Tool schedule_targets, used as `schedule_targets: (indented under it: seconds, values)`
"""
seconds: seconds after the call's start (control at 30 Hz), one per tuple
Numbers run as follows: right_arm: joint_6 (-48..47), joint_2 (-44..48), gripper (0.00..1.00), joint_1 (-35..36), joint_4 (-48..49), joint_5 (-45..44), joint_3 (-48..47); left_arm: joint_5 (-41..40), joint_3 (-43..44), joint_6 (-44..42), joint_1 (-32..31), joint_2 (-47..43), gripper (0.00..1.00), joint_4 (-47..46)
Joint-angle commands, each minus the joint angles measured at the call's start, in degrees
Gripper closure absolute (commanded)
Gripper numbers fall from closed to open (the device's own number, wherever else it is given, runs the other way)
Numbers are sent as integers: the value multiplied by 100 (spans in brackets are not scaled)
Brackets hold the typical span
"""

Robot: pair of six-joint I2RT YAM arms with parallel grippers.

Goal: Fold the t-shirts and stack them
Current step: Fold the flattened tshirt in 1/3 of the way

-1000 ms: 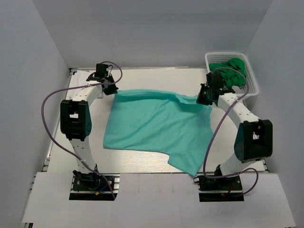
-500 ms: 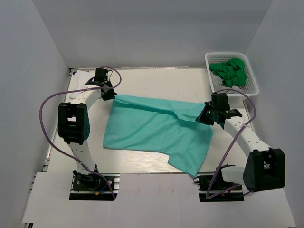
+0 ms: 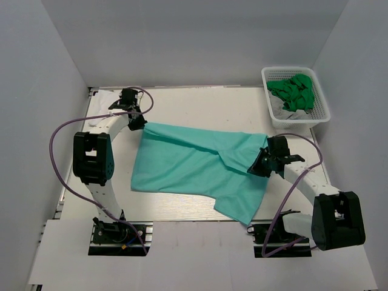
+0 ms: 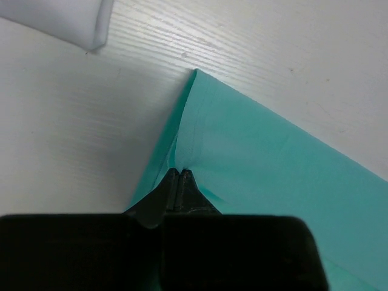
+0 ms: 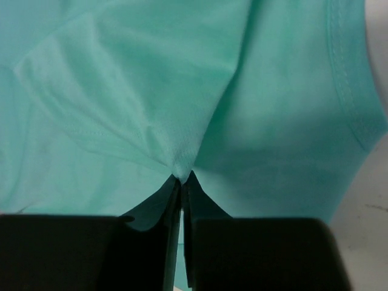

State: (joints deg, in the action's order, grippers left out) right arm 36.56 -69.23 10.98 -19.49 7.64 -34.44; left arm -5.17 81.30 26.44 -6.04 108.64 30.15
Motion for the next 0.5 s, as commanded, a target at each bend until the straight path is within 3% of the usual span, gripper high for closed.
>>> schedule_targets:
  seconds: [0.0,0.03,0.1,0.13,0.23,0.27,0.3,0.43,0.47]
  values:
    - [28,50,82,9,112,-122,95,-528,-61,204,42,-291,92,586]
    - [-43,50,66,18,-106,-209,78,-625,17,256,42,-230,68,736]
    - [-332,76,52,9,-274,-228,-115,-922,71,257,42,-229,15,948]
    - [-438,77,48,9,-467,-289,-264,-1046,71,257,42,-229,0,1079]
    - [-693,77,37,-17,-714,-684,-650,-1267,184,257,42,-387,0,1290]
    - [-789,42,29,-26,-802,-737,-844,-1267,246,309,42,-466,0,1352]
    - [-860,7,29,-17,-872,-738,-1072,-1267,316,310,42,-467,0,1353]
    - [-975,-204,12,-9,-891,-545,-1566,-794,667,240,42,-721,0,1267]
    - [-975,-196,10,-17,-821,-483,-1627,-332,668,187,42,-782,0,1117]
